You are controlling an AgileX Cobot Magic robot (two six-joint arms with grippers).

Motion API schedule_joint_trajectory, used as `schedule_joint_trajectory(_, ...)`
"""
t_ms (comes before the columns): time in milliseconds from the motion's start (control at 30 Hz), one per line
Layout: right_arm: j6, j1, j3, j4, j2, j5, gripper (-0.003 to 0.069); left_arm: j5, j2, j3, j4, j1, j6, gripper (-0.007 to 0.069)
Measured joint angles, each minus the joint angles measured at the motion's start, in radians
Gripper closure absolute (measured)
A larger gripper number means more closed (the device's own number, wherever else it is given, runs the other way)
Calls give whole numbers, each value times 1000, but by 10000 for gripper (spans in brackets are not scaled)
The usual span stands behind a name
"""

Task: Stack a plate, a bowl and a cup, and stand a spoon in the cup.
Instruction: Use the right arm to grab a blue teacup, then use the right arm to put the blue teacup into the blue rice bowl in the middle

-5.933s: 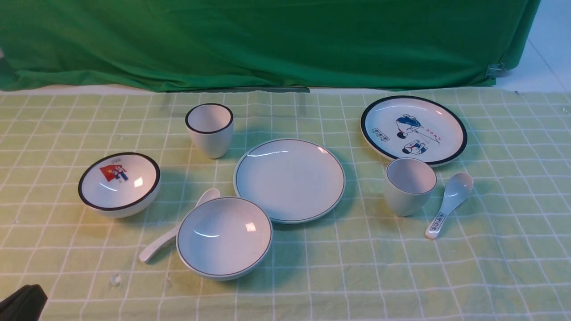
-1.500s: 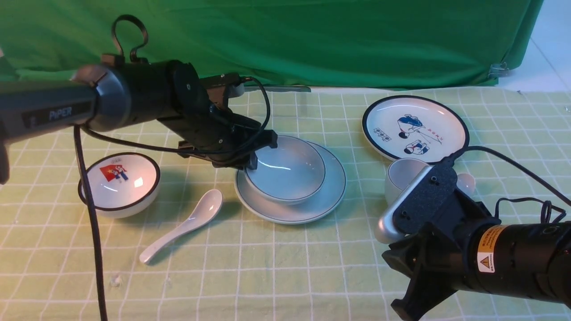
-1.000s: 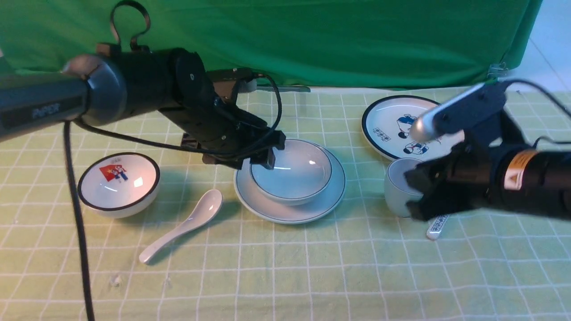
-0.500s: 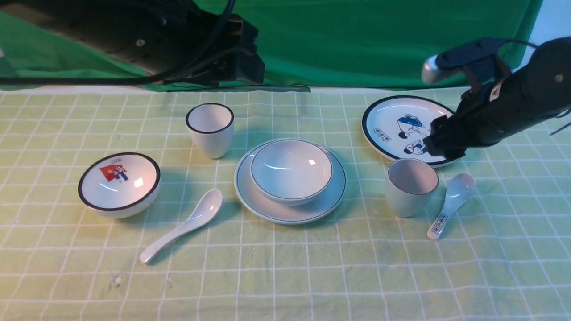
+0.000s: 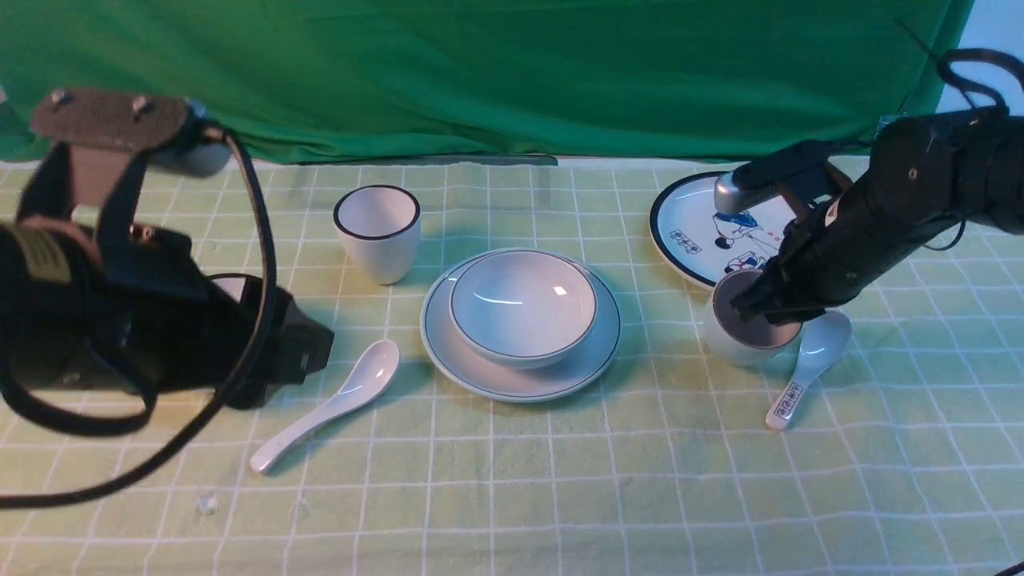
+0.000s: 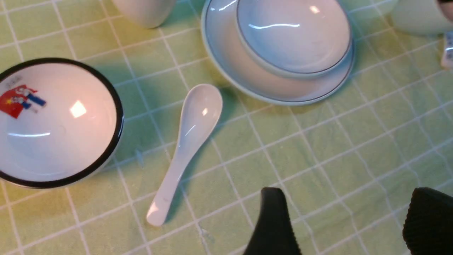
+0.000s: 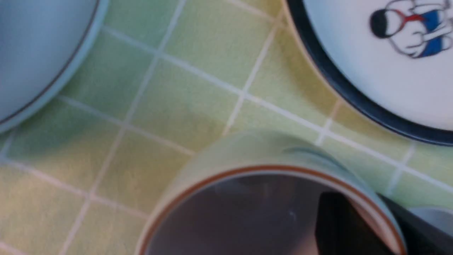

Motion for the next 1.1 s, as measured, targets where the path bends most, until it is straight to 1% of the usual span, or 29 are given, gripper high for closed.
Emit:
schedule_joint_trajectory(100,-10,37,-81,16,-36,62,572,-88,2,61,7,0,-25,158)
schedule_joint_trajectory(167,-34,93,-149,28,-46,87,572,-107,4,71,1,0,-51,158)
schedule_joint_trajectory(233,-59,182,-231,37,-34,103,572,-125,4,75,-22,0,-62,158)
schedule_joint_trajectory(333,-63,288,-333,41,39,106,572,-142,4,76,-35,0,-65,158)
schedule_joint_trajectory(400,-50,322,-390,45,105,111,572,-142,4,76,-40,0,-68,158)
schedule_joint_trajectory(467,-40,332,-425,45,151,120,572,-138,4,76,-46,0,-73,158)
schedule_joint_trajectory(533,-25,335,-499,40,248,170,572,-118,4,76,-50,0,-79,158)
schedule_joint_trajectory(600,-21,333,-535,32,295,202,572,-112,4,76,-53,0,-79,158)
schedule_joint_trajectory(767,-7,331,-589,31,344,240,561,-112,4,76,-53,0,-79,158)
schedule_joint_trajectory(833,-2,329,-594,32,345,240,526,-112,4,76,-53,0,-79,158)
schedule_joint_trajectory(900,-1,329,-599,32,345,242,448,-125,4,76,-53,0,-79,158)
schedule_joint_trajectory(933,-1,329,-600,32,345,242,439,-125,4,76,-53,0,-79,158)
schedule_joint_trajectory(967,-1,329,-600,32,345,242,377,-140,4,76,-53,0,-79,158)
schedule_joint_trajectory(1000,-1,329,-600,32,345,242,330,-152,4,76,-53,0,-79,158)
schedule_joint_trajectory(1033,-1,329,-601,32,345,246,300,-161,4,76,-53,0,-87,158)
schedule_joint_trajectory(1100,-1,329,-614,32,345,273,270,-175,4,76,-53,0,-100,158)
